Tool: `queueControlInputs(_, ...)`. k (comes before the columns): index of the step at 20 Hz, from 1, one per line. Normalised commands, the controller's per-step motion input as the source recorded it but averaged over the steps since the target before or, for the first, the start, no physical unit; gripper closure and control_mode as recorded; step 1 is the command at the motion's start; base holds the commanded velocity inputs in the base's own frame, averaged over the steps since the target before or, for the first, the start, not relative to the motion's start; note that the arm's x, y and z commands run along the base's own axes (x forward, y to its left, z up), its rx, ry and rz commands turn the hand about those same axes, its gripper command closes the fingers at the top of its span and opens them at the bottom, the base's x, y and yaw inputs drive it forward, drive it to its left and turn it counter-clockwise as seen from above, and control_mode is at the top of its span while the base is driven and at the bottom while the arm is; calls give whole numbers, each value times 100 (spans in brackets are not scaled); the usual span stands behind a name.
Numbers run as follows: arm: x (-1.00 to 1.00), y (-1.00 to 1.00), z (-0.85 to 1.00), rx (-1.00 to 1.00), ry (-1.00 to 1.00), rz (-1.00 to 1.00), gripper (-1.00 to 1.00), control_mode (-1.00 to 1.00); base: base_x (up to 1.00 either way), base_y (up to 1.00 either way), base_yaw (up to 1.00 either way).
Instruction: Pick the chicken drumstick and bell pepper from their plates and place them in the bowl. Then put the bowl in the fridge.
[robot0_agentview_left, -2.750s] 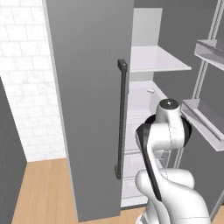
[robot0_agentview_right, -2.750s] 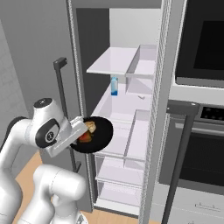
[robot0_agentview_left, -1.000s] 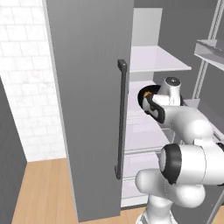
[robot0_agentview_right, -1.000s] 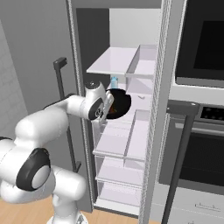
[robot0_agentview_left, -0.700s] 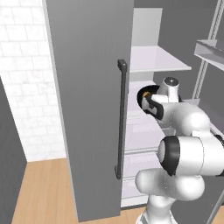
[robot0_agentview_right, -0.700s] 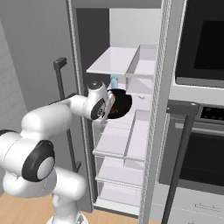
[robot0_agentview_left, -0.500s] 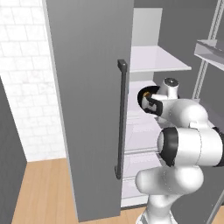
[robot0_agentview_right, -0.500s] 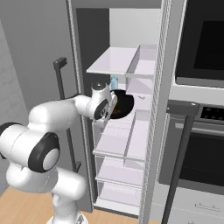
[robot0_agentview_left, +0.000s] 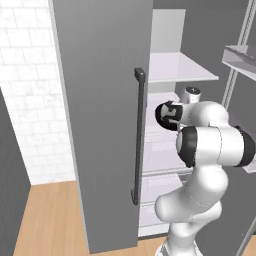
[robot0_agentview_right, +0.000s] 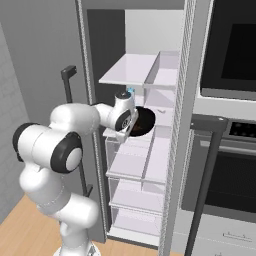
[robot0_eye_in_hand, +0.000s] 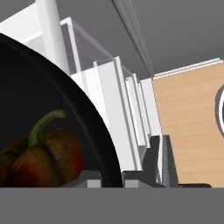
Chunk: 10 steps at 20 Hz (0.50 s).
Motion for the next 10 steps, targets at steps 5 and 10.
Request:
queueControlInputs(5,24,-8,-9,0,3,6,100,-100,0,0,0)
queueControlInputs(10,12,-10,-24,0,2,4,100,-100,0,0,0)
